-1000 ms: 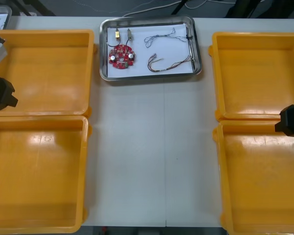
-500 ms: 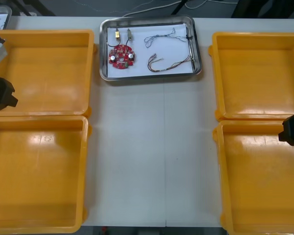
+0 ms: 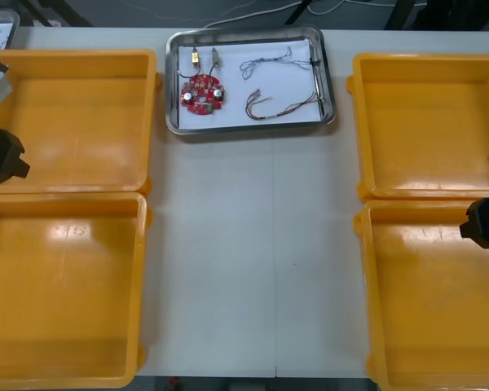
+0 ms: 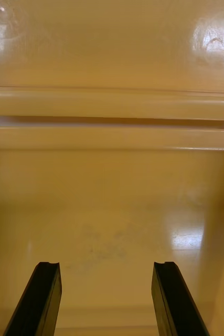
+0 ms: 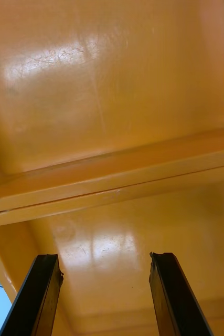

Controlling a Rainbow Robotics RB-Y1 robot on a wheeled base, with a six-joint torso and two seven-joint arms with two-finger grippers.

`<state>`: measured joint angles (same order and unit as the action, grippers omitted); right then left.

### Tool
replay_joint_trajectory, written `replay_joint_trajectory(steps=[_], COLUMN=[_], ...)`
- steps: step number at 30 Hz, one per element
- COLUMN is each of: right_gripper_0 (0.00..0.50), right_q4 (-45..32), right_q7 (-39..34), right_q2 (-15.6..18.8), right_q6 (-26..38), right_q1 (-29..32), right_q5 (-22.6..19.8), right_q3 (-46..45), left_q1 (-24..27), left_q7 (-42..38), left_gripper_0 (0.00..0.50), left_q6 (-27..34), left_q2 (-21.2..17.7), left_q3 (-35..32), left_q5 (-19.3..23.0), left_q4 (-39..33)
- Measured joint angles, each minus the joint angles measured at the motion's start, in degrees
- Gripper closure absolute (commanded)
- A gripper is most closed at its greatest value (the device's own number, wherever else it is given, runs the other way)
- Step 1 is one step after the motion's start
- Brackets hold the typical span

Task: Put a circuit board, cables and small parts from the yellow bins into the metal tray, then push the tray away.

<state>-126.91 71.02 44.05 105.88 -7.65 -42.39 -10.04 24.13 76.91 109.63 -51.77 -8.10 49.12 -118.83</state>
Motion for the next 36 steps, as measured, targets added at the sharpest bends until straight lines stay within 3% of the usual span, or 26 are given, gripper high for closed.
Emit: replay_joint_trajectory(steps=[36], right_gripper_0=[0.000], right_q4=[0.0], right_q7=[0.0], right_q2=[-1.0], right_q6=[-0.1], right_q1=[0.2], right_q5=[0.0], right_q3=[0.0], left_q1=[0.0], left_q7=[0.0], left_gripper_0=[0.000], left_q6=[0.0], left_q2=[0.0], left_q3=[0.0], left_q5=[0.0], left_q4=[0.0])
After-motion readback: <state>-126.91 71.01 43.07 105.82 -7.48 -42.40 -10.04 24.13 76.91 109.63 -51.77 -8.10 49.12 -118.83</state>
